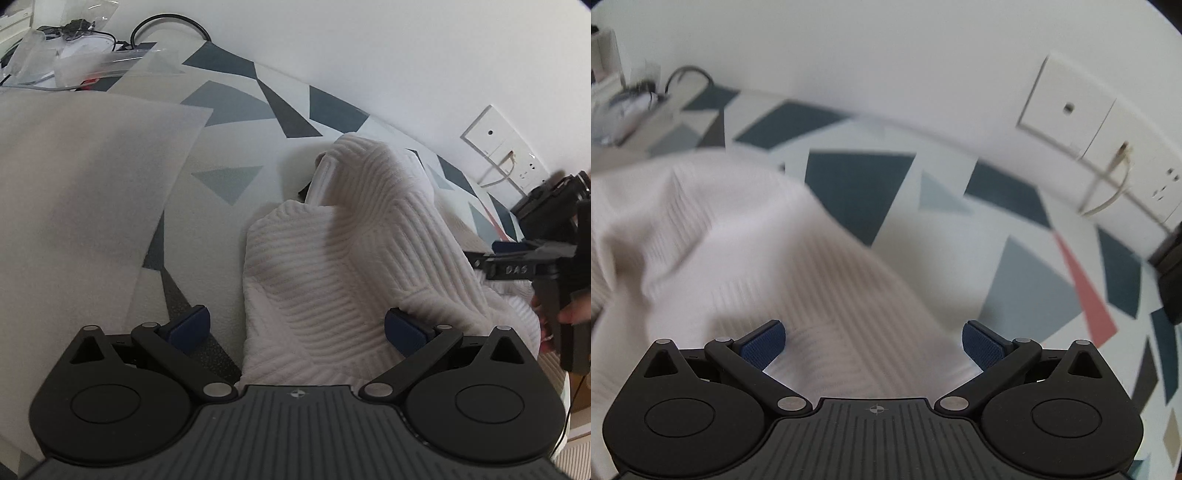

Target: Fold clothes

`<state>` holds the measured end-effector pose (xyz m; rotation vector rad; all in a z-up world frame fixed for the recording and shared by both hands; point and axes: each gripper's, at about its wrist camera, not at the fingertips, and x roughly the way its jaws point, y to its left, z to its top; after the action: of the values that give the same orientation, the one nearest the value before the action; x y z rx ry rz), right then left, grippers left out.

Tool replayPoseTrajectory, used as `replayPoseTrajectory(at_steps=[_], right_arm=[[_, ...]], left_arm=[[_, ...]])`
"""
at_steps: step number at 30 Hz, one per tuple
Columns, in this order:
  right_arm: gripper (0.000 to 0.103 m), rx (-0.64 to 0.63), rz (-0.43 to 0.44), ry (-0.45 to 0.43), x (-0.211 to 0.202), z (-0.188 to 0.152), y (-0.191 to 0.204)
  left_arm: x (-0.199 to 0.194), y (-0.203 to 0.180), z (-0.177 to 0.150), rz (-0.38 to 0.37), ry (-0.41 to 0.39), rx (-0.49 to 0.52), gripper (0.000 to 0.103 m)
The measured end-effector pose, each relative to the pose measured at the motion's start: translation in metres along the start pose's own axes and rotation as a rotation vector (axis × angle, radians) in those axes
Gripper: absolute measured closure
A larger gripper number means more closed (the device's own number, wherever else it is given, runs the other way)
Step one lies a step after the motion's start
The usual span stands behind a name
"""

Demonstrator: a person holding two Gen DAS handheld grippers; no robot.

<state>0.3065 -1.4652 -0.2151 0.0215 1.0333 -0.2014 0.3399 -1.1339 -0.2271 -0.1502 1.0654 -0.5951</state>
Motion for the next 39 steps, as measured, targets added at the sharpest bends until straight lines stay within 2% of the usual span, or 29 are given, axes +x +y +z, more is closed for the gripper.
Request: replayPoseTrajectory(at_steps=[6,12,17,20,21,22,23,24,27,29,30,31,32,33,34,39], right_arm=[[0.001,0.072,0.047,-0.025,0.007,-0.004,-0.007],[0.001,0.095,0.050,-0.058,0.007,-0.008,-0.008],[0.001,0.087,0.055,-0.095,0.005,-0.016,-0.009],[0.002,0.063,0.068,-0.103,0.001,-0.022,-0.011],[0.003,0.058,0.074,-0.101,-0.001,-0.024,-0.012],[0.006,0.052,0.081,-0.099,-0.004,-0.027,-0.013],[0.008,0.047,0.087,-0.098,-0.006,-0.029,-0.014],[0.012,0.046,0.093,-0.097,-0.009,-0.032,-0.016],[0.022,0.052,0.101,-0.095,-0.018,-0.042,-0.024],[0.036,0.050,0.108,-0.098,-0.026,-0.050,-0.027],[0.052,0.038,0.114,-0.104,-0.031,-0.053,-0.029],[0.068,0.023,0.111,-0.109,-0.036,-0.056,-0.029],[0.075,0.010,0.103,-0.112,-0.042,-0.059,-0.030],[0.086,0.013,0.087,-0.126,-0.049,-0.062,-0.033],[0.090,0.021,0.068,-0.144,-0.056,-0.065,-0.037],[0.093,0.188,-0.075,-0.278,-0.109,-0.087,-0.075]], left_arm=[[-0.001,0.001,-0.001,0.006,-0.023,-0.032,0.000],[-0.002,0.000,-0.009,0.021,-0.082,-0.070,0.000],[0.002,-0.008,-0.007,0.041,-0.065,0.034,0.001],[0.003,-0.002,-0.004,0.010,-0.077,0.013,0.006],[0.003,-0.001,-0.002,0.002,-0.076,0.001,0.015],[0.003,0.001,0.000,-0.004,-0.073,-0.011,0.037],[0.003,0.002,0.002,-0.011,-0.070,-0.024,0.048],[0.005,0.001,0.004,-0.018,-0.065,-0.030,0.052],[0.010,-0.003,0.007,-0.042,-0.052,-0.036,0.052],[0.013,-0.007,0.009,-0.059,-0.042,-0.041,0.056],[0.015,-0.008,0.011,-0.067,-0.038,-0.043,0.066],[0.015,-0.013,0.013,-0.073,-0.045,-0.025,0.089],[0.015,-0.018,0.017,-0.077,-0.057,0.003,0.095],[0.015,-0.024,0.020,-0.082,-0.070,0.030,0.095],[0.014,-0.030,0.024,-0.087,-0.082,0.058,0.095],[-0.022,-0.059,0.051,-0.186,-0.231,0.176,0.097]])
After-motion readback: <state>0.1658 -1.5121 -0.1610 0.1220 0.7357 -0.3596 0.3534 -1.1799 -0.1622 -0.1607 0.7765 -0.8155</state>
